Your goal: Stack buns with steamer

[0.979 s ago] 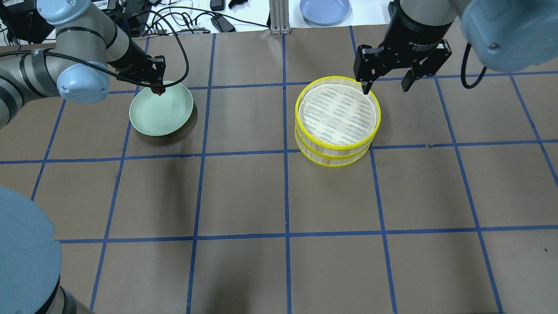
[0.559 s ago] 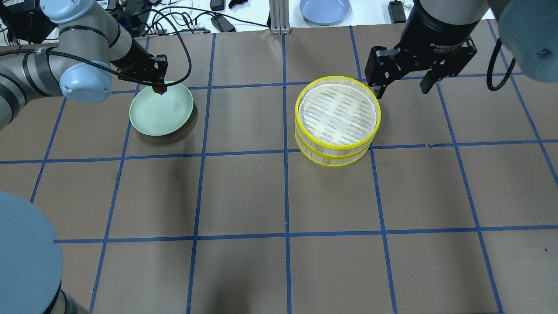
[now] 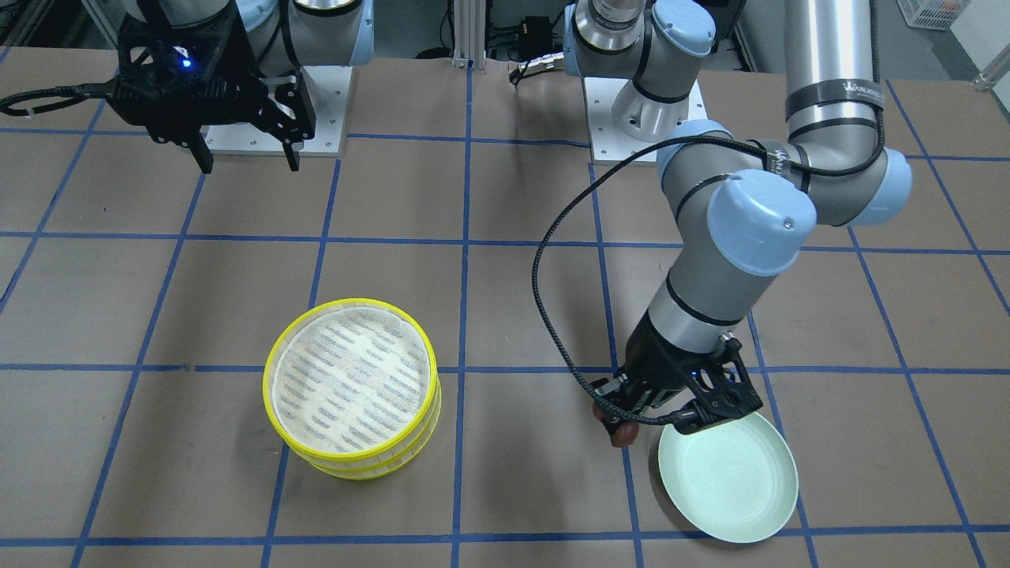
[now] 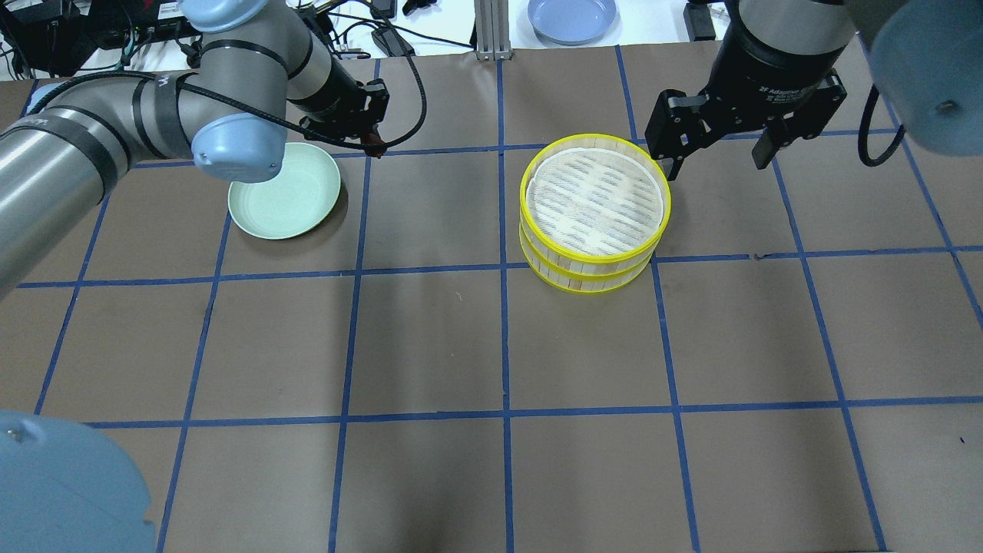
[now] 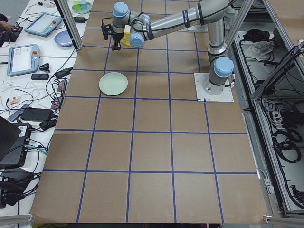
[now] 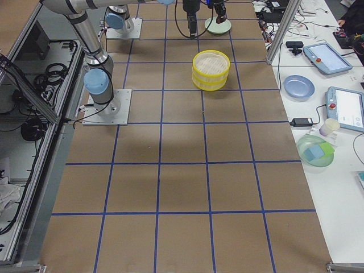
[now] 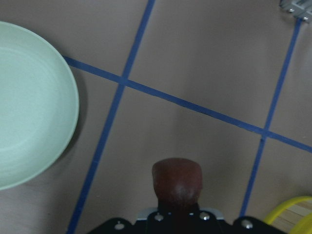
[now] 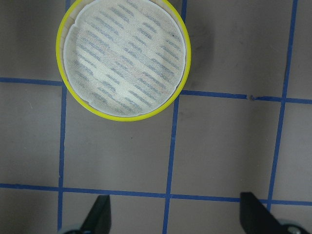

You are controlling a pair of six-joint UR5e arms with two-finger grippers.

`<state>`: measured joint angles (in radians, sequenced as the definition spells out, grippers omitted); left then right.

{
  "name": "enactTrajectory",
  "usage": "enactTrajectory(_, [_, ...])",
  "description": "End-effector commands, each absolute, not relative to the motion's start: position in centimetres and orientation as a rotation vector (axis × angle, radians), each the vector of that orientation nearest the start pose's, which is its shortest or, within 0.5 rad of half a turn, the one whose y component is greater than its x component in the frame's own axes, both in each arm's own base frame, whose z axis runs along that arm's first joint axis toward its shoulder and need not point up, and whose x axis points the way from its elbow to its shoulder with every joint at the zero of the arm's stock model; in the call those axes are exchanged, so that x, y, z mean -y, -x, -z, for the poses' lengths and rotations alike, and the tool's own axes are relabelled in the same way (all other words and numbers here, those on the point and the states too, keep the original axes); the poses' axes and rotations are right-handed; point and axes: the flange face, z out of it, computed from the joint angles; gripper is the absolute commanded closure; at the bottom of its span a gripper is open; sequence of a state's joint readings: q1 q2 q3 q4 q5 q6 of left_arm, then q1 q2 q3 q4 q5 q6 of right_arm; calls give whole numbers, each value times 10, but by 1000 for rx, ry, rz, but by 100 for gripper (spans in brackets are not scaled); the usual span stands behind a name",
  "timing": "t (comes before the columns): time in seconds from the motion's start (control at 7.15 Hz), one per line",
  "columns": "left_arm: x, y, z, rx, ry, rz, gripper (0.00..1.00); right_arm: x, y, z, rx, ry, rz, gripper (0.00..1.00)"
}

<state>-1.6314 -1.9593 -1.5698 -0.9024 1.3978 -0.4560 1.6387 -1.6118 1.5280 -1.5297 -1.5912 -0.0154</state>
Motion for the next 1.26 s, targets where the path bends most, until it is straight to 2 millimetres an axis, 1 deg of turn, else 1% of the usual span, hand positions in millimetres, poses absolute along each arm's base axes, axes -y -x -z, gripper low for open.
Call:
enactTrajectory(0.0, [614,284,-347,-3392,679,395,100,467,-163,-522,-3162,130,50,0])
enactTrajectory(0.14, [598,319,-339,-3439,712,334,100,467,-165,-520,-3151,114,42,0])
enactTrajectory(0.28, [586,346,-335,-3498,703,253,100,468,-165,-521,-3157,135,56,0])
enactTrajectory(0.42, [579,362,-327,-3529,663,204,100,468,-164,-521,-3159,133,52,0])
enactTrajectory(0.56, [578,376,-315,-3575,626,197,100,468,-164,-520,-3159,130,45,0])
enactTrajectory(0.7, [579,382,-301,-3578,615,186,69,467,-165,-520,-3153,123,42,0])
enactTrajectory(0.84, [580,384,-291,-3573,610,169,9,468,-164,-520,-3156,133,47,0])
enactTrajectory(0.98, [580,385,-288,-3574,611,162,0,468,-164,-519,-3153,133,47,0])
enactTrajectory(1.12, [581,385,-289,-3575,613,159,0,468,-164,-519,-3156,133,47,0])
